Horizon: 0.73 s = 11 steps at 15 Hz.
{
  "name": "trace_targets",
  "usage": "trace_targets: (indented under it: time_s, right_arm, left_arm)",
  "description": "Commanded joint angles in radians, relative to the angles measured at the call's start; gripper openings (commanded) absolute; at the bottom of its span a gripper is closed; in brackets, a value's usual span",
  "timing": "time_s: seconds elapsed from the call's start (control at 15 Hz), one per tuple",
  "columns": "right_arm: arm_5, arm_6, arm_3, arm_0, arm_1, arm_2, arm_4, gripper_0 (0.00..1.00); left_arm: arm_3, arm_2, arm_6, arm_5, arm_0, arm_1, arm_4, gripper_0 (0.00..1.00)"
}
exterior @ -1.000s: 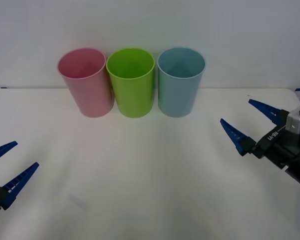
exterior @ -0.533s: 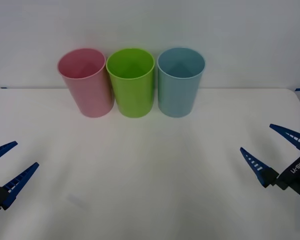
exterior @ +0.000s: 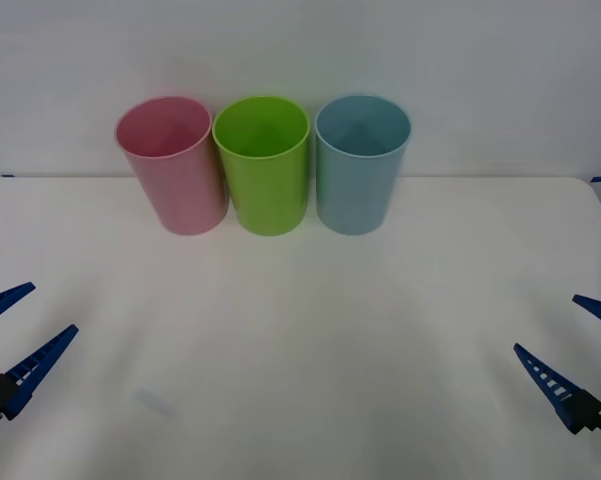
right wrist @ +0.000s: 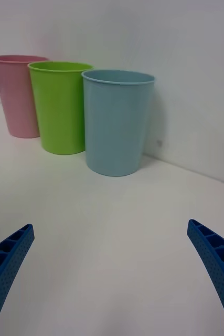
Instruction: Grasp the object on the table and drop it into the matching bin: aluminum can to the light blue bin, PET bottle to the pink bin.
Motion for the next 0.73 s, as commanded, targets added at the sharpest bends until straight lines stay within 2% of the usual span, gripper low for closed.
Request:
trace_targets:
  time_s: [0.07,0.33,0.73]
  right_arm:
    - [-0.073,0.000,0.042,0.013,0.000,-0.022,-0.031,1.00]
    - [-0.155,0.002,0.080,0.028,0.000,-0.050,-0.060,1.00]
    - [-0.157,0.002,0.080,0.045,0.000,-0.053,-0.060,1.00]
  left_arm:
    - [0.000,0.000,0.000,0.000,0.000,0.000,0.000,1.00]
    - [0.000,0.000,0.000,0.000,0.000,0.000,0.000,1.00]
    - [0.000,0.000,0.000,0.000,0.000,0.000,0.000,1.00]
